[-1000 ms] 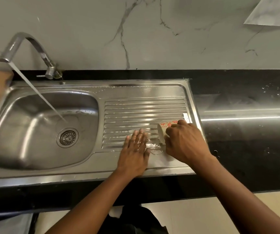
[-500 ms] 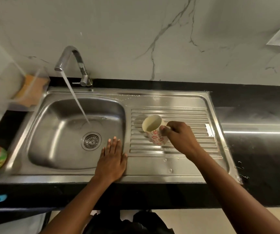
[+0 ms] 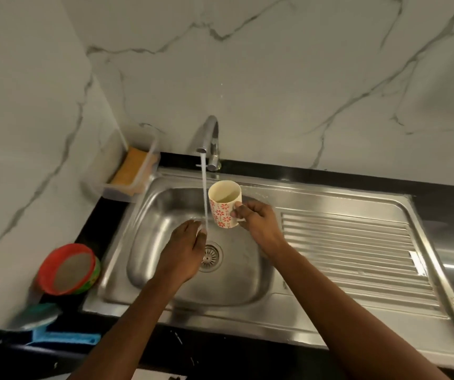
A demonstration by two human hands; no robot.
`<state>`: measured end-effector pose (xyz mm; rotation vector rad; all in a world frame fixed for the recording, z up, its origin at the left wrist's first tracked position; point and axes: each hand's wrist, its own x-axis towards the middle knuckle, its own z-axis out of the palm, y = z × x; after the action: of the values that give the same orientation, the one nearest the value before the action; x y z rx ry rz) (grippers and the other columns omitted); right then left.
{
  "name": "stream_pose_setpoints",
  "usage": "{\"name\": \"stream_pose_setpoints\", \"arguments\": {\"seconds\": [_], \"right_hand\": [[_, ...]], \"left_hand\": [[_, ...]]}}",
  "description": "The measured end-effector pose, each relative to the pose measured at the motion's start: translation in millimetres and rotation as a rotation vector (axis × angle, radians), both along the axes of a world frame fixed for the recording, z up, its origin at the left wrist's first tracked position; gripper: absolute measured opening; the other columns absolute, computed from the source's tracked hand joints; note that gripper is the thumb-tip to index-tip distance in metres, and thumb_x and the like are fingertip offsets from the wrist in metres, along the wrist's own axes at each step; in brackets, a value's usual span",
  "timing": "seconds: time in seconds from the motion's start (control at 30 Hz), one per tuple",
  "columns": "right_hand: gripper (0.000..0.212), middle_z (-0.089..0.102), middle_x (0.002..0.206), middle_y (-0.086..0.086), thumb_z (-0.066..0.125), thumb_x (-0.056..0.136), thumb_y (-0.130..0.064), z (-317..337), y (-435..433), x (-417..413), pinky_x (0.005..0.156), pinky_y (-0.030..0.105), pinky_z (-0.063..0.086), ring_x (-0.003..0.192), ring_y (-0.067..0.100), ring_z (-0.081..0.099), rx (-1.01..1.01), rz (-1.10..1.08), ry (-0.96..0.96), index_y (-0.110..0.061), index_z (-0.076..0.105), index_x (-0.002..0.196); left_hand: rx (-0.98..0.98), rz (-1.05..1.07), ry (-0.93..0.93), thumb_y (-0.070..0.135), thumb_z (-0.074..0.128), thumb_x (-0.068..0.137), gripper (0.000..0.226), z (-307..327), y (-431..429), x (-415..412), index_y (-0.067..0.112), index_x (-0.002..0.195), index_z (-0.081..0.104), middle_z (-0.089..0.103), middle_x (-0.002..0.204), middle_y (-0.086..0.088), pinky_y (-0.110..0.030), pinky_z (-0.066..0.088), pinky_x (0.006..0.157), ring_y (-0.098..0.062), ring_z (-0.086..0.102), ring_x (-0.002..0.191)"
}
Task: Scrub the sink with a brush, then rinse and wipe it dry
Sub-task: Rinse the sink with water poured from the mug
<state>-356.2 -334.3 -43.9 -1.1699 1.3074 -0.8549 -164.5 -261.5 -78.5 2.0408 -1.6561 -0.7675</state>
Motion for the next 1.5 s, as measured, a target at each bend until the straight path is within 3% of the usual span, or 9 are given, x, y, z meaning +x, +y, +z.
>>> {"name": "stream_pose_setpoints", "arguments": {"seconds": [0.2, 0.3, 0.47, 0.67, 0.87, 1.5], "right_hand": [[0.025, 0.079, 0.104, 0.001, 0.066, 0.100, -0.028, 3, -17, 52, 0.100, 0.050, 0.058, 0.108, 0.020, 0.073, 0.006, -0.068, -0.112, -0.008, 0.078, 0.094], [0.025, 0.079, 0.105, 0.004, 0.066, 0.101, -0.027, 3, -22, 66, 0.101, 0.052, 0.057, 0.110, 0.023, 0.071, 0.012, -0.117, -0.162, -0.005, 0.077, 0.094], [0.026, 0.078, 0.104, 0.006, 0.063, 0.103, -0.024, 6, -22, 74, 0.102, 0.048, 0.057, 0.108, 0.022, 0.072, -0.009, -0.150, -0.191, -0.001, 0.075, 0.099], [0.027, 0.078, 0.104, 0.007, 0.064, 0.102, -0.027, 5, -23, 76, 0.102, 0.051, 0.056, 0.109, 0.024, 0.072, -0.024, -0.146, -0.190, -0.003, 0.075, 0.099], [0.028, 0.079, 0.104, 0.006, 0.063, 0.103, -0.027, 10, -22, 78, 0.101, 0.046, 0.057, 0.107, 0.023, 0.073, -0.031, -0.151, -0.197, -0.001, 0.074, 0.101], [0.030, 0.077, 0.100, 0.014, 0.061, 0.104, -0.020, 15, -20, 87, 0.086, 0.030, 0.060, 0.105, 0.026, 0.073, -0.046, -0.202, -0.263, 0.008, 0.071, 0.099]], "left_hand": [[-0.118, 0.025, 0.056, 0.038, 0.040, 0.109, 0.030, 27, -18, 34, 0.025, 0.127, 0.059, 0.060, 0.128, 0.004, -0.036, 0.049, 0.089, -0.017, 0.058, 0.117], [-0.191, 0.025, 0.091, 0.036, 0.042, 0.109, 0.030, 35, -25, 43, 0.023, 0.129, 0.060, 0.058, 0.128, 0.008, -0.029, 0.042, 0.089, -0.010, 0.055, 0.114], [-0.229, 0.021, 0.101, 0.038, 0.042, 0.109, 0.024, 40, -33, 50, 0.023, 0.115, 0.059, 0.058, 0.112, 0.011, -0.033, 0.050, 0.084, -0.010, 0.057, 0.101], [-0.233, -0.009, 0.111, 0.039, 0.040, 0.110, 0.032, 41, -40, 53, 0.019, 0.126, 0.058, 0.061, 0.129, 0.002, -0.032, 0.044, 0.092, -0.015, 0.057, 0.117], [-0.273, -0.027, 0.109, 0.041, 0.039, 0.109, 0.025, 40, -47, 57, 0.025, 0.115, 0.058, 0.062, 0.119, 0.005, -0.041, 0.053, 0.092, -0.016, 0.058, 0.110], [-0.281, -0.043, 0.139, 0.042, 0.038, 0.109, 0.030, 43, -52, 61, 0.027, 0.126, 0.057, 0.061, 0.125, 0.006, -0.035, 0.051, 0.094, -0.013, 0.057, 0.115]]}}
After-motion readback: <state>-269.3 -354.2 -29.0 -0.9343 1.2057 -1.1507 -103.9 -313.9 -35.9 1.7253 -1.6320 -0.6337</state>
